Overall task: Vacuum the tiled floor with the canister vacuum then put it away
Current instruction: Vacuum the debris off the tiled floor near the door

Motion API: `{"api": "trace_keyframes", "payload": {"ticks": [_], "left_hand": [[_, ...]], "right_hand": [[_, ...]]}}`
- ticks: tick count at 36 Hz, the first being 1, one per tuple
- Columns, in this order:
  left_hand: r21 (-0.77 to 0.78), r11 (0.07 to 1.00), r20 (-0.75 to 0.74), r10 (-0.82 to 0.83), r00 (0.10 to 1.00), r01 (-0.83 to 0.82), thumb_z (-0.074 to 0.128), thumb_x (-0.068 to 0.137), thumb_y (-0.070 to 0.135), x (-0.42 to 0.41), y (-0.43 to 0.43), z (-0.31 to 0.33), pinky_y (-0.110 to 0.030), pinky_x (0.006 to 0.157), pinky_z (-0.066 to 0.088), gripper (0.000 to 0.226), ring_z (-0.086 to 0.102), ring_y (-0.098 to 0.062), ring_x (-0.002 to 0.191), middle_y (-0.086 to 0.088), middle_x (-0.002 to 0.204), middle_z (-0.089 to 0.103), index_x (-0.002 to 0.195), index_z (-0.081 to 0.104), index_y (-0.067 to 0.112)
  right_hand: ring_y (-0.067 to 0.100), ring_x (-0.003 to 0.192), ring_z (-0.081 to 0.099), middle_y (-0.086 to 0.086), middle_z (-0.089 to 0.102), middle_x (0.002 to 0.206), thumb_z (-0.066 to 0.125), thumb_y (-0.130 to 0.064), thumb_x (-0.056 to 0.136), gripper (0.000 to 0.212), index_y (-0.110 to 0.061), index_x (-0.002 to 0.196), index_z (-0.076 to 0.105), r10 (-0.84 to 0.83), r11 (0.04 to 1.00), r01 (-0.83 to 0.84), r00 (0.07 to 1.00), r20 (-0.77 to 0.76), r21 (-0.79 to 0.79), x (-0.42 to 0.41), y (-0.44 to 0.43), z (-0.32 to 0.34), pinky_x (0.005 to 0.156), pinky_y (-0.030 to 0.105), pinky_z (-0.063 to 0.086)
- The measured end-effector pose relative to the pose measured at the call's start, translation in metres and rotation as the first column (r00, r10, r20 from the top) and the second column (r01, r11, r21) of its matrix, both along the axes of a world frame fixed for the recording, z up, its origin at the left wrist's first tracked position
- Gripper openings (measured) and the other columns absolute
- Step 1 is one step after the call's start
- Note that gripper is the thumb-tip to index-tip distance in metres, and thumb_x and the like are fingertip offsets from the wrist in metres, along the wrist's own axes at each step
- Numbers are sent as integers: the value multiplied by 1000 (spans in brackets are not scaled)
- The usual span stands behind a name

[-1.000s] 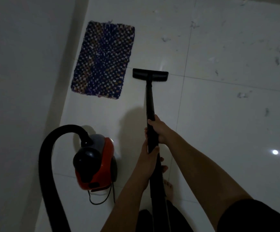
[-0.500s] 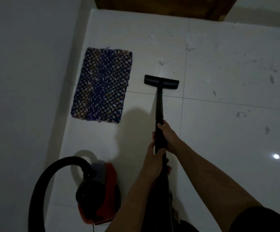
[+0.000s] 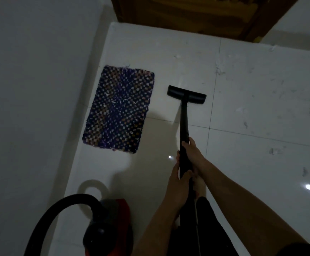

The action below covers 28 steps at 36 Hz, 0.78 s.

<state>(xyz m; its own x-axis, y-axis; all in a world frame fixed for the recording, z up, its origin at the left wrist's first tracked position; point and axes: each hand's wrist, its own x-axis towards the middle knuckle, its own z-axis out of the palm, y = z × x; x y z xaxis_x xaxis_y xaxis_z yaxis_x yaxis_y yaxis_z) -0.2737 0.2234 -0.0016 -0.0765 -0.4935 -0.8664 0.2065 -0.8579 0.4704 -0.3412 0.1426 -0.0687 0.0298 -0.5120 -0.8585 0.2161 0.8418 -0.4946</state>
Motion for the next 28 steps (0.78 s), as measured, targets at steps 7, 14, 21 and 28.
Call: {"api": "trace_keyframes", "payload": {"ticks": [7, 14, 21, 28], "left_hand": [[-6, 998, -6, 59, 998, -59, 48, 97, 21, -17, -47, -6, -28, 54, 50, 46, 61, -6, 54, -3, 80, 66, 139, 35, 34], [12, 995, -26, 96, 995, -96, 44, 98, 24, -34, -97, 0, -16, 43, 50, 47, 60, -14, 78, -13, 122, 58, 143, 30, 27], [31, 994, 10, 101, 995, -101, 42, 99, 29, -45, -137, 5, -12, 35, 42, 46, 56, -12, 70, -17, 114, 58, 143, 29, 28], [21, 985, 43, 169, 985, -170, 45, 98, 26, -39, -160, 13, -15, 36, 44, 43, 53, -15, 62, -10, 83, 57, 140, 36, 28]], "right_hand": [[21, 51, 43, 11, 44, 66, 32, -13, 104, 31, -18, 135, 33, 107, 994, -107, 994, 19, -4, -15, -53, -8, 37, 24, 43], [20, 49, 42, 11, 43, 65, 31, -13, 104, 31, -23, 133, 33, 156, 988, -156, 988, 16, 0, -26, -106, -19, 38, 23, 42], [20, 49, 41, 10, 41, 65, 30, -12, 103, 27, -20, 128, 36, 213, 977, -213, 977, -7, 1, -31, -157, -25, 38, 23, 43], [21, 49, 43, 11, 43, 65, 32, -15, 104, 29, -24, 131, 33, 272, 962, -273, 962, 20, 15, -26, -183, -22, 39, 23, 44]]}}
